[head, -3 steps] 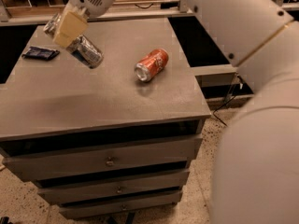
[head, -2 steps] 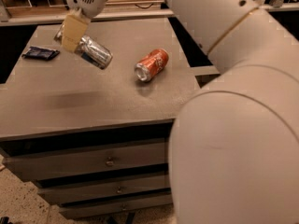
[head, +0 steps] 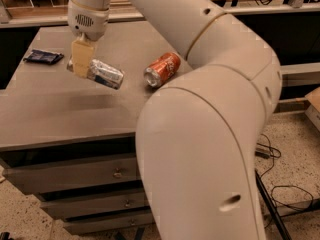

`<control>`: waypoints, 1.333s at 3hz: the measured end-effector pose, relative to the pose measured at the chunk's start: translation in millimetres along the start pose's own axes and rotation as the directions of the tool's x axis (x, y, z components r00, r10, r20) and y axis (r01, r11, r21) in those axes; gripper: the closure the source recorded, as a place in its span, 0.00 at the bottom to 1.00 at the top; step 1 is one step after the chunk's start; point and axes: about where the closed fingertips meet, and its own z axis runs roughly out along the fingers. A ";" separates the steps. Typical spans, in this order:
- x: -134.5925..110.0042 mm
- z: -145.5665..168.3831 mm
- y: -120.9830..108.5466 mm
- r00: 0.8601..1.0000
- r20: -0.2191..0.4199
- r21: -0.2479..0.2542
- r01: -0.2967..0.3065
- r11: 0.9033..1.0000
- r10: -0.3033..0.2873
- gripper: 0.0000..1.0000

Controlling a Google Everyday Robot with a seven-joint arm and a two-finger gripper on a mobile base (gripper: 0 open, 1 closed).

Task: Knock redbull can over

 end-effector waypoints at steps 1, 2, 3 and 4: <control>-2.0 31.9 -6.1 0.997 -0.081 -0.016 0.005 1.000 -0.006 0.39; -5.7 52.1 -12.1 0.992 -0.127 0.001 0.007 1.000 -0.007 0.17; -16.1 61.3 -21.8 0.995 -0.098 0.030 0.012 0.999 -0.009 0.00; -16.2 61.3 -21.8 0.995 -0.098 0.030 0.012 0.999 -0.009 0.00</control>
Offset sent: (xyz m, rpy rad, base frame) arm -0.0045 0.0123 -0.0657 -0.2552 0.0229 0.0384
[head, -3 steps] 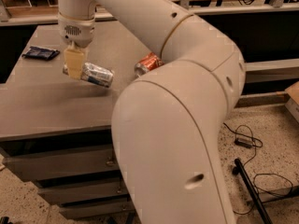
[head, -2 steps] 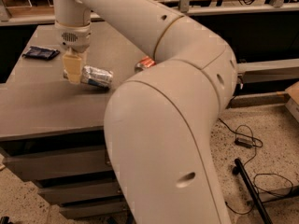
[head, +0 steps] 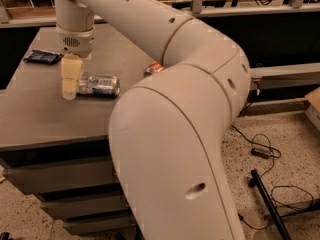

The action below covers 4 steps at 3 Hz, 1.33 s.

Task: Knock redbull can over

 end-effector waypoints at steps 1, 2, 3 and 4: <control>-8.8 -42.1 3.7 0.999 0.019 0.128 0.040 0.991 -0.043 0.00; -10.5 -84.4 8.8 0.997 0.031 0.231 0.057 0.971 -0.066 0.00; 6.9 -126.4 -7.2 0.995 0.096 0.294 -0.013 0.956 -0.016 0.00; 6.9 -126.4 -7.2 0.995 0.096 0.294 -0.013 0.956 -0.016 0.00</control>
Offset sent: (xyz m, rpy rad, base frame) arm -0.0115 -0.0248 0.1404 0.0549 -0.3596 -0.0006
